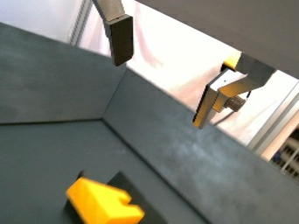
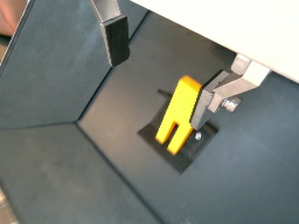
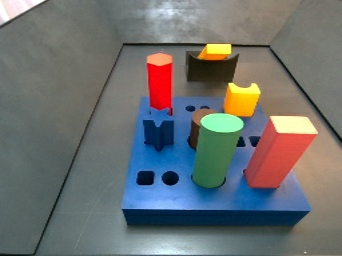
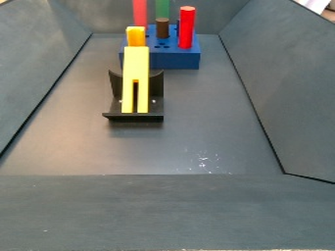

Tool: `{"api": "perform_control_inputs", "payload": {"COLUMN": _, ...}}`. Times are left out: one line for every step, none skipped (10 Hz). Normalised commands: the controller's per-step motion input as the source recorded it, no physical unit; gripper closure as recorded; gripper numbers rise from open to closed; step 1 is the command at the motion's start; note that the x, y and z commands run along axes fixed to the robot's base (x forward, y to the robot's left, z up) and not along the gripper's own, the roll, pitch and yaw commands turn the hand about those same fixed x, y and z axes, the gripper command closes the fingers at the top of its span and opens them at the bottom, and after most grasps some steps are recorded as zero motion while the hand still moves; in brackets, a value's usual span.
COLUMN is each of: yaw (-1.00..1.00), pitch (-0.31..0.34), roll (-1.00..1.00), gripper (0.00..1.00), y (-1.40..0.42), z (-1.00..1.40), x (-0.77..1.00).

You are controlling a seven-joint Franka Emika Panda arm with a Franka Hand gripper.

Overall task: Pick up the double-square object. Move up. Rotate the double-square object. Place the double-square object on the fixture. Regrasp the double-square object. Move to above the board. Insert the double-square object.
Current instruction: Regrasp the double-square object.

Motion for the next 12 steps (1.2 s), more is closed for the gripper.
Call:
{"api": "perform_control_inputs", "payload": {"yaw": 0.25, "pitch": 0.199, "roll": 0.74, "gripper": 0.0, "y": -0.06, "z": -0.02, "x": 0.21}}
{"api": "perform_control_inputs", "payload": {"yaw": 0.26, "pitch": 0.165, "roll": 0.57, "gripper": 0.0, "y": -0.07, "z": -0.02, "x": 0.24}}
{"api": "perform_control_inputs", "payload": {"yaw": 0.26, "pitch": 0.119, "roll": 0.36, "gripper": 0.0, "y": -0.06, "z": -0.02, "x": 0.27}}
{"api": "perform_control_inputs", "payload": {"yaw": 0.26, "pitch": 0.086, "roll": 0.25, "gripper": 0.0, "y": -0.05, "z": -0.01, "x": 0.29}}
{"api": "perform_control_inputs", "payload": {"yaw": 0.24, "pitch": 0.039, "roll": 0.19, "gripper": 0.0, "y": -0.05, "z": -0.01, "x": 0.29}}
{"api": "perform_control_inputs", "payload": {"yaw": 0.23, "pitch": 0.024, "roll": 0.19, "gripper": 0.0, "y": -0.06, "z": -0.02, "x": 0.29}}
{"api": "perform_control_inputs", "payload": {"yaw": 0.2, "pitch": 0.012, "roll": 0.19, "gripper": 0.0, "y": -0.06, "z": -0.02, "x": 0.27}}
{"api": "perform_control_inputs", "payload": {"yaw": 0.17, "pitch": 0.011, "roll": 0.19, "gripper": 0.0, "y": -0.06, "z": -0.02, "x": 0.27}}
{"api": "perform_control_inputs", "payload": {"yaw": 0.14, "pitch": 0.012, "roll": 0.19, "gripper": 0.0, "y": -0.06, "z": -0.02, "x": 0.27}}
{"api": "perform_control_inputs", "payload": {"yaw": 0.12, "pitch": 0.014, "roll": 0.18, "gripper": 0.0, "y": -0.06, "z": -0.02, "x": 0.27}}
{"api": "perform_control_inputs", "payload": {"yaw": 0.11, "pitch": 0.02, "roll": 0.18, "gripper": 0.0, "y": -0.06, "z": -0.02, "x": 0.27}}
{"api": "perform_control_inputs", "payload": {"yaw": 0.1, "pitch": 0.023, "roll": 0.18, "gripper": 0.0, "y": -0.06, "z": -0.02, "x": 0.26}}
